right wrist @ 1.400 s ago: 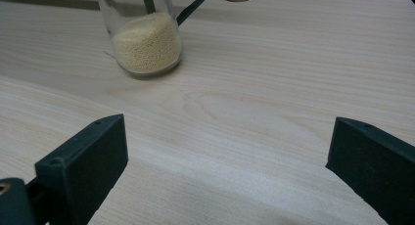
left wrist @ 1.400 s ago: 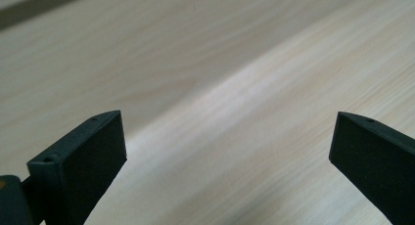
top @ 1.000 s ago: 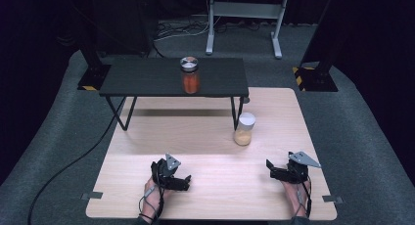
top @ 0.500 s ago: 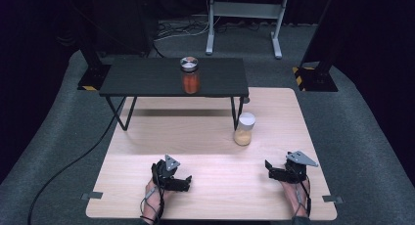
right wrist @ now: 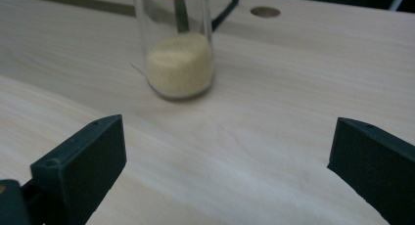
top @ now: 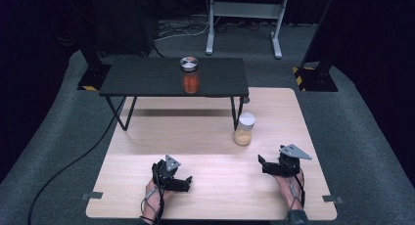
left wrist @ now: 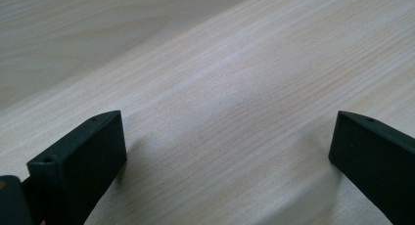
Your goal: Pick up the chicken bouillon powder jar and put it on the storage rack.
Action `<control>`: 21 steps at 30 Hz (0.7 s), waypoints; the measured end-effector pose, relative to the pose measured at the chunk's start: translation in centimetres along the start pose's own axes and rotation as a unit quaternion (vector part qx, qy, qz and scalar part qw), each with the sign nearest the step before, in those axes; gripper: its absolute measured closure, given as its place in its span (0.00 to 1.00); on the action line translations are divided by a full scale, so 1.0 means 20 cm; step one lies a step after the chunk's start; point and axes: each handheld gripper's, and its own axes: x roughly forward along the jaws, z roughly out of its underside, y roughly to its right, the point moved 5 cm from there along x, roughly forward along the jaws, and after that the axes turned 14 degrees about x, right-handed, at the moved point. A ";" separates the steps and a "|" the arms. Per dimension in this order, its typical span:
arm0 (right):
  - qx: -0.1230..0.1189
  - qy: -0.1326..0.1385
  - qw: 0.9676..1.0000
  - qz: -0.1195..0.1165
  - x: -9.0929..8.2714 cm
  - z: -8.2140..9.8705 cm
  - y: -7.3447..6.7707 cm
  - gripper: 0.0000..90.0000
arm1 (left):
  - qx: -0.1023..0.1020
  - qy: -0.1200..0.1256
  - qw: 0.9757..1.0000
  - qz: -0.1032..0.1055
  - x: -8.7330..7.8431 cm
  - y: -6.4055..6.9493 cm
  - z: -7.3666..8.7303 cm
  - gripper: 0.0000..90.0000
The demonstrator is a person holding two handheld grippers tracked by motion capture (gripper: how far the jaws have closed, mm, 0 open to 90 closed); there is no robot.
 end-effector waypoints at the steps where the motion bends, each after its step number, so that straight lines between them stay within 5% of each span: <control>1: -0.005 0.004 1.000 -0.006 0.02 -0.02 -0.01 0.00 | 0.000 0.000 1.000 0.000 0.00 0.00 0.00 0.00; 11: -0.033 0.047 0.996 -0.067 0.29 -0.26 -0.12 0.00 | -0.001 0.000 1.000 0.001 0.00 0.00 0.00 0.00; 21: -0.038 0.042 0.996 -0.065 0.41 -0.32 -0.16 0.02 | -0.001 0.000 1.000 0.001 0.00 0.00 0.00 0.00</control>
